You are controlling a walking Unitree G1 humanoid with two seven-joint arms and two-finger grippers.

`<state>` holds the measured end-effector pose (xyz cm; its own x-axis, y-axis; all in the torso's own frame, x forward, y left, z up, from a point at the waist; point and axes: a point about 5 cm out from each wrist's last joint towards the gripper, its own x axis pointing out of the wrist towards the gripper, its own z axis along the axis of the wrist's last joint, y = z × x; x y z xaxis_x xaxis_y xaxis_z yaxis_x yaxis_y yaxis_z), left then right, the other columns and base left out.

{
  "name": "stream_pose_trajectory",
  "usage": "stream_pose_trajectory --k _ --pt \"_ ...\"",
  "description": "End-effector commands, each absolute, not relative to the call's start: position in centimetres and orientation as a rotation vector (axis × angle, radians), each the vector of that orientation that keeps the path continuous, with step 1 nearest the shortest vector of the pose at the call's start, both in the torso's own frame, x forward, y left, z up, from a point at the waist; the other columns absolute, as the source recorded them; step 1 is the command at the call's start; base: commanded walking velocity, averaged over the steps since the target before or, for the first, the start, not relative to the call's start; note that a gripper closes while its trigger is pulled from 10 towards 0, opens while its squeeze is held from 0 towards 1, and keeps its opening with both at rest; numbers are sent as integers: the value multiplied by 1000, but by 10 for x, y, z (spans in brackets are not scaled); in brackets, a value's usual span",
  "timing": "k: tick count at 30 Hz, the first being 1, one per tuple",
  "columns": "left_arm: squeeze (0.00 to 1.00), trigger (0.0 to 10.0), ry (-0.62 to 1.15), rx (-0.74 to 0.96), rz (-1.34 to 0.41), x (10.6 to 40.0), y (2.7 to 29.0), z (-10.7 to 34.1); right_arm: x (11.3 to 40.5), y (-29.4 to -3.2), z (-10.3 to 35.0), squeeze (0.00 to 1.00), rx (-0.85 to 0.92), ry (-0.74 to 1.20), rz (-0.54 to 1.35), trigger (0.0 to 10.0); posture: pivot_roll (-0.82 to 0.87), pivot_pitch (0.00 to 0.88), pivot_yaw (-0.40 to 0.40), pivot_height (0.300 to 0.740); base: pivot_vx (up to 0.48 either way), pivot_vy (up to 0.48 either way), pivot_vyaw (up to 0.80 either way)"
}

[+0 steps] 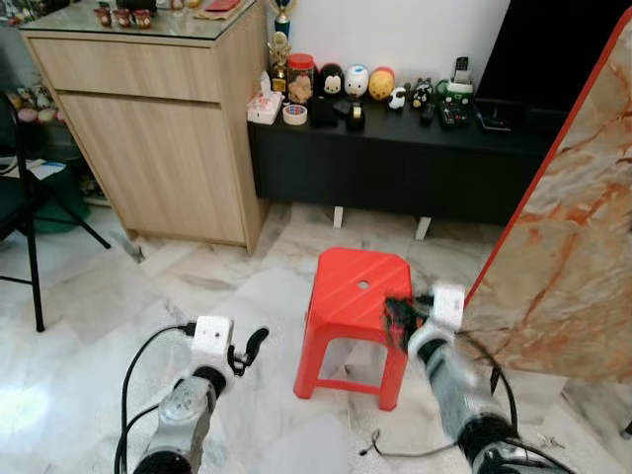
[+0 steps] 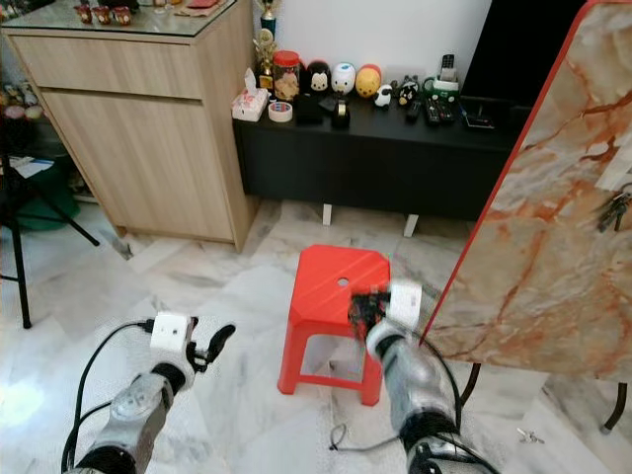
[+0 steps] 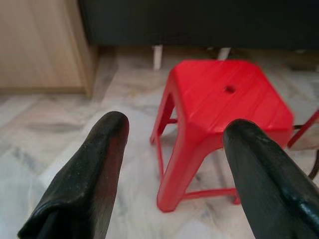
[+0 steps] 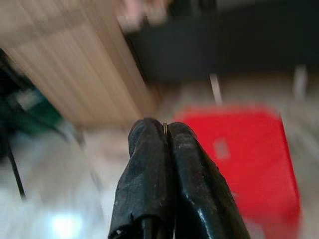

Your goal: Hang keys on a hook

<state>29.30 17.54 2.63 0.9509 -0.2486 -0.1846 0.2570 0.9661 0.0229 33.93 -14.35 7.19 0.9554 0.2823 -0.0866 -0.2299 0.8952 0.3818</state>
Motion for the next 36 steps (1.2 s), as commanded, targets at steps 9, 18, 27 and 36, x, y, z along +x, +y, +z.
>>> stream_pose_trajectory --k 9,18,27,36 --pt "0 10000 59 63 -450 298 150 54 325 -117 135 0 339 -57 664 10000 -9 0 -75 740 0 0 0" --pt "0 10000 43 75 -592 292 131 65 307 -94 161 0 297 -49 768 10000 -13 0 -80 740 0 0 0" --pt "0 10000 115 49 -780 277 125 68 296 -88 158 0 226 55 753 10000 -8 0 -76 740 0 0 0" --pt "0 10000 102 36 -846 275 116 83 281 -77 155 0 226 178 729 10000 -12 0 -78 740 0 0 0"
